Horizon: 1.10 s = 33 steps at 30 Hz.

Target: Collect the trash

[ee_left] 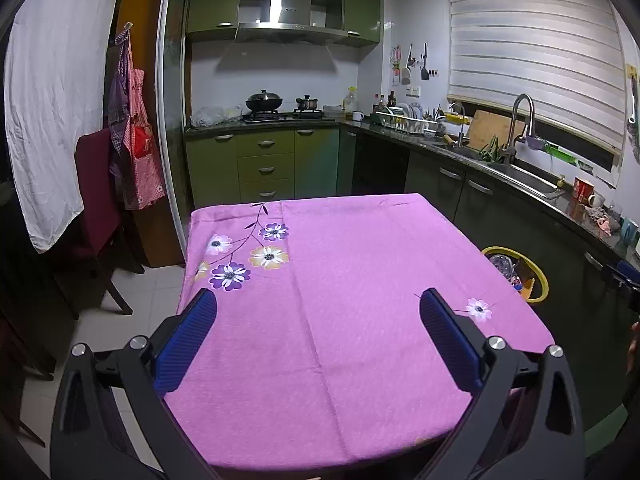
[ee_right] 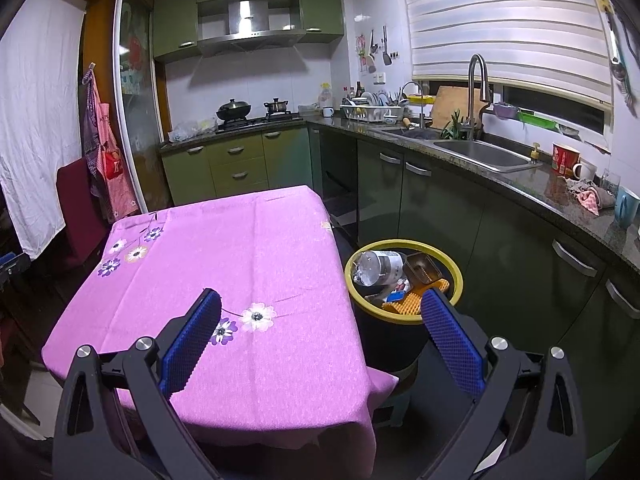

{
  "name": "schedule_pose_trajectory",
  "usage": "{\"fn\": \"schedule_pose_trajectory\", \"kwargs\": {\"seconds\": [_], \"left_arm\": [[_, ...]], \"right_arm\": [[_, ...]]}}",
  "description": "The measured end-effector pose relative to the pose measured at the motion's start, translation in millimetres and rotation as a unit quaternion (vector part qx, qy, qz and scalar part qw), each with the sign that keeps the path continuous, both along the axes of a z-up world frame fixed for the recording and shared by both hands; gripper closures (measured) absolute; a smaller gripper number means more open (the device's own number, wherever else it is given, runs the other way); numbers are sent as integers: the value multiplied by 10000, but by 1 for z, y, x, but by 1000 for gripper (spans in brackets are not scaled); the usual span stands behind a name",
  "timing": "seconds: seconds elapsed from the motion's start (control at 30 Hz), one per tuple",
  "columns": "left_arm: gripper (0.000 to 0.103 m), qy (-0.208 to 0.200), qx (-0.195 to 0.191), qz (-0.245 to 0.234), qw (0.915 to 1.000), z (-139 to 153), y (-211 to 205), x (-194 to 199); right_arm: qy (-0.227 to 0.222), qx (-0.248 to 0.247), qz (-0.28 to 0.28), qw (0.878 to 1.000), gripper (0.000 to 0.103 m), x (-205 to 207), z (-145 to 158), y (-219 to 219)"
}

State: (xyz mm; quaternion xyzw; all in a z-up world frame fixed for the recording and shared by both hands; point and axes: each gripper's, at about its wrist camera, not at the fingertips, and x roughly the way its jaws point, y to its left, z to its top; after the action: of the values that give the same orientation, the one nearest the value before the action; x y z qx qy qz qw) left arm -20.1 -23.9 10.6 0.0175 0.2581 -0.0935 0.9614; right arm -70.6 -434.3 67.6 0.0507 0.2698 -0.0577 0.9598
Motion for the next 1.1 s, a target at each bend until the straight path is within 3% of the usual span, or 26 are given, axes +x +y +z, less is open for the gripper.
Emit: {"fn": "schedule_pose_trajectory", "kwargs": {"seconds": [1.1], "left_arm": [[6, 41, 101, -97, 9999, -2, -4, -2]], "right_arm": [[31, -4, 38, 10000, 4, 8, -3, 2]]}}
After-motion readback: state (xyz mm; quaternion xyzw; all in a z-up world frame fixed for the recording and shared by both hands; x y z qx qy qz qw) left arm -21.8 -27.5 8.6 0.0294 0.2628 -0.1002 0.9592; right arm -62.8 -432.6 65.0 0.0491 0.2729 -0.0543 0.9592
